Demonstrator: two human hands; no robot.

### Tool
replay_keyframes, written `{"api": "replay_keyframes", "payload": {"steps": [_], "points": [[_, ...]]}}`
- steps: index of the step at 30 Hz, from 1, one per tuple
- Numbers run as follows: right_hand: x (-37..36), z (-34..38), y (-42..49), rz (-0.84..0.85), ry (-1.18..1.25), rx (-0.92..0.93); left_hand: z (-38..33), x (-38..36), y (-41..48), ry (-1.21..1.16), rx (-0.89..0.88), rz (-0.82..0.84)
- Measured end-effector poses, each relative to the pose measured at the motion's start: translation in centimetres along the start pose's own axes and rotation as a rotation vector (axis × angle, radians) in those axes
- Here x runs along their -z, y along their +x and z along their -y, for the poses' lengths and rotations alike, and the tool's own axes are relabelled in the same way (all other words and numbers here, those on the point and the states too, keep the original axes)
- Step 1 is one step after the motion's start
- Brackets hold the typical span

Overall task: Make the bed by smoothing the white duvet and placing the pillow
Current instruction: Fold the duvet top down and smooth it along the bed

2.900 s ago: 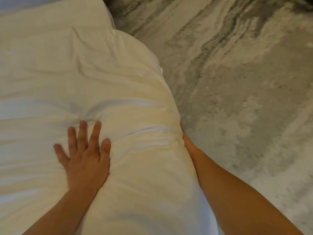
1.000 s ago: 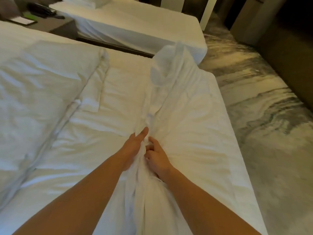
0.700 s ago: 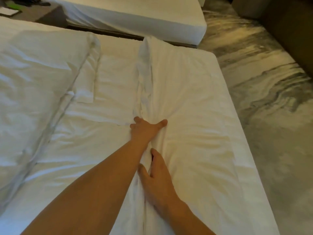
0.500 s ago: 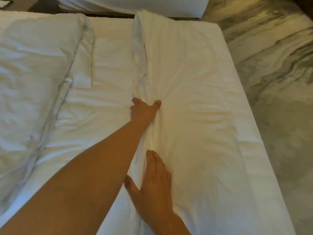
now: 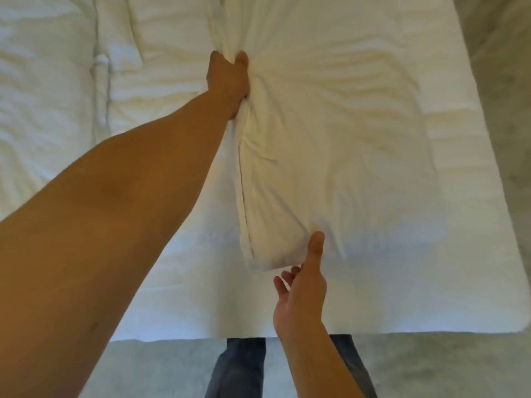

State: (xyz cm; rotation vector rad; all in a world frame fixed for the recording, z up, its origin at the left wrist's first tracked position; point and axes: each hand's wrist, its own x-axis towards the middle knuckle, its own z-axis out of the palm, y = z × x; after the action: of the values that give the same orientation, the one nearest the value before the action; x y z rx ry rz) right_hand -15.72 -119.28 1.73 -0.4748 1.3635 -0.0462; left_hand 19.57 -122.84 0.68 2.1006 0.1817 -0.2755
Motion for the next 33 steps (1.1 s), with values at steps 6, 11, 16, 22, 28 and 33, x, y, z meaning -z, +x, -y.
{"api": "replay_keyframes", "payload": {"steps": [6, 11, 16, 22, 28, 33], "points": [[-2.7, -0.2, 1.8, 0.309, 0.267, 0.087, 1.6, -0.3, 1.9, -0.061, -0.004, 0.019], [-5.5, -1.4, 0.2, 0.183, 0.301, 0.173, 0.5, 0.3, 3.5, -0.172, -0.052, 0.060], [-13.9, -3.1, -3.7, 0.241, 0.265, 0.366, -9.8, 6.3, 6.2, -0.298, -0.281, 0.132], [-22.6, -9.4, -1.8, 0.211, 0.014, 0.372, -7.2, 15.8, 12.1, -0.298, -0.254, 0.083], [-22.4, -16.6, 3.5, 0.098, -0.182, 0.303, 10.5, 17.5, 18.0, -0.173, 0.111, 0.126], [-21.4, -17.5, 3.8, 0.058, -0.103, 0.331, 9.5, 16.6, 19.8, -0.223, 0.192, 0.229]]}}
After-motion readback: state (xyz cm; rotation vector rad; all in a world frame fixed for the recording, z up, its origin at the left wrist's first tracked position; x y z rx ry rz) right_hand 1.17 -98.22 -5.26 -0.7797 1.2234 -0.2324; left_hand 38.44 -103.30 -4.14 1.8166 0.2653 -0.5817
